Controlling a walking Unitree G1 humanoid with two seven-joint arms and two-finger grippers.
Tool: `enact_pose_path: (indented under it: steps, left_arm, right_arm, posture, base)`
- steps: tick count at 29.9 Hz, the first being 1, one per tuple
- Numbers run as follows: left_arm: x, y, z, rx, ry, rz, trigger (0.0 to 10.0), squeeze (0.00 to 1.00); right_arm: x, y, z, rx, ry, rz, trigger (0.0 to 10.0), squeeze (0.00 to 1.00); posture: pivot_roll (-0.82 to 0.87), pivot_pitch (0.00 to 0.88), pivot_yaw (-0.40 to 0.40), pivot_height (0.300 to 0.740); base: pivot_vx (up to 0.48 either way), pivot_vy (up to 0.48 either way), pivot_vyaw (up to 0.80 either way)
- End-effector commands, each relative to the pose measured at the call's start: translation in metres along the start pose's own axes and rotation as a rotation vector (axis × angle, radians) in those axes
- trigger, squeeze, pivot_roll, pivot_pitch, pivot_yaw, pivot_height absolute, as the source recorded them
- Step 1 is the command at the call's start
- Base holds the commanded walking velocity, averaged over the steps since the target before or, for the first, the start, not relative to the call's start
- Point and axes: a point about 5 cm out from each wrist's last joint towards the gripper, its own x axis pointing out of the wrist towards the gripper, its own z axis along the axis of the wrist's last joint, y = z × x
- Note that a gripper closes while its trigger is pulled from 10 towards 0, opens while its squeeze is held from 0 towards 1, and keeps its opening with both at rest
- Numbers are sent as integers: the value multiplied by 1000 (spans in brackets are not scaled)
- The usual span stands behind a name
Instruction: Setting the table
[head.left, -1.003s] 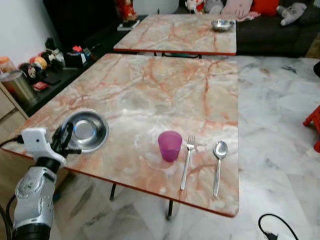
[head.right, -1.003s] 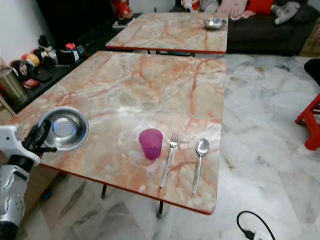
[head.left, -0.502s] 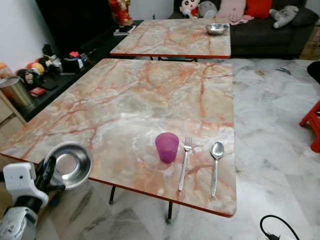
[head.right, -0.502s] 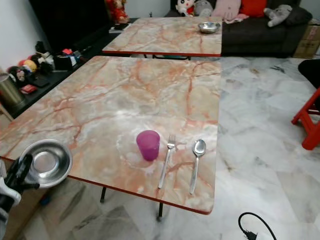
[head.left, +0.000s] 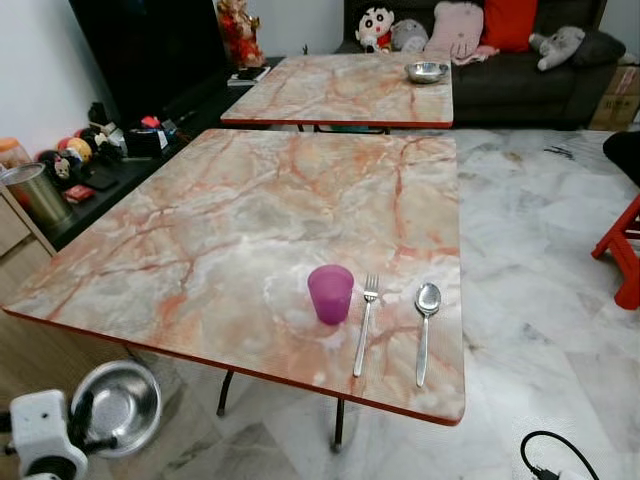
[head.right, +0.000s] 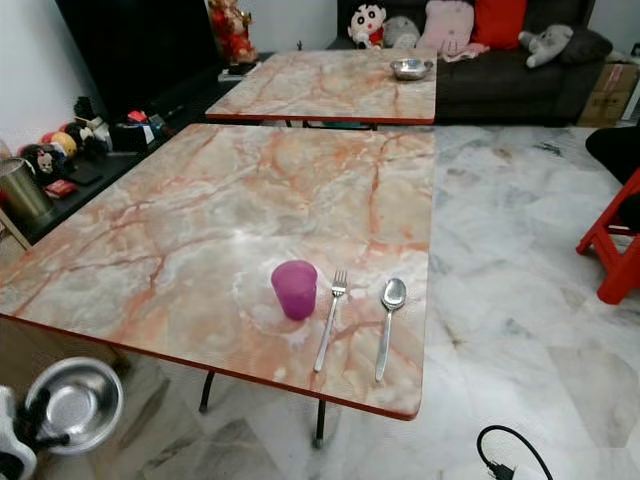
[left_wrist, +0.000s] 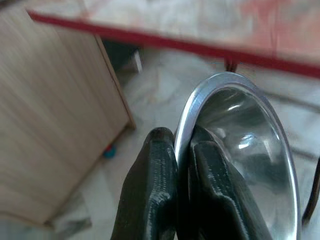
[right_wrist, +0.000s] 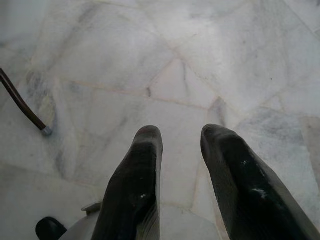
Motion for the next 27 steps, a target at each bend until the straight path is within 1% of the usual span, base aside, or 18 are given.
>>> enact_pose_path:
  steps: [1,2,4,6,7,8,9,10,13,14,15,19,21,23,24,27]
  left_arm:
    - [6,2,-3,72,46,1,10000,0]
    - [7,1,-6,93,66,-6,10000,0]
    - [12,-2,-14,99,101,-11,10000,0]
    - [16,-5,-29,138,186,-5,10000,0]
    - [17,-7,-33,154,207,-8,10000,0]
    - [19,-12,-38,157,231,-25,10000,0]
    - [19,-12,-38,157,231,-25,10000,0]
    - [20,-21,-45,157,267,-55,10000,0]
    - [22,-34,-54,181,328,-91,10000,0]
    - [22,-42,-61,192,384,-108,10000,0]
    - [21,-44,-64,194,407,-112,10000,0]
    - [21,-48,-71,202,454,-106,10000,0]
    - [20,-52,-75,171,490,-89,10000,0]
    - [20,-54,-76,186,516,-82,10000,0]
    - [21,-55,-77,195,525,-80,10000,0]
    - [23,-53,-75,186,532,-44,10000,0]
  right_arm:
    - [0,4,0,-2,-1,6,10000,0]
    - [0,4,0,-2,-1,6,10000,0]
    - [0,4,0,0,-1,6,10000,0]
    - [0,4,0,1,0,6,10000,0]
    - [0,4,0,1,0,6,10000,0]
    - [0,5,0,2,1,5,10000,0]
    - [0,5,0,2,1,5,10000,0]
    - [0,5,0,3,1,5,10000,0]
    - [0,5,0,6,1,4,10000,0]
    - [0,5,0,10,1,2,10000,0]
    - [0,5,0,11,0,1,10000,0]
    - [0,5,0,13,1,0,10000,0]
    - [0,5,0,13,2,1,10000,0]
    - [0,5,0,13,3,0,10000,0]
    - [0,5,0,13,3,0,10000,0]
    - [0,4,0,13,4,-3,10000,0]
  posture:
    - [14,8,87,740]
    - [14,8,87,740]
    - [15,13,89,740]
    - [20,20,86,740]
    - [20,20,86,740]
    - [22,25,84,740]
    - [22,25,84,740]
    - [16,29,83,740]
    - [17,31,82,740]
    - [15,34,82,740]
    - [15,34,82,740]
    - [13,41,78,740]
    - [10,45,77,740]
    - [5,49,79,740]
    - [5,49,78,740]
    - [7,54,78,740]
  base:
    - [0,0,0]
    - [0,0,0]
    - [0,0,0]
    - [0,0,0]
    - [0,0,0]
    - [0,0,0]
    - [0,0,0]
    - [0,0,0]
    - [0,0,0]
    - [0,0,0]
    - [0,0,0]
    - [0,0,0]
    - [0,0,0]
    - [0,0,0]
    - [0,0,0]
    - [0,0,0]
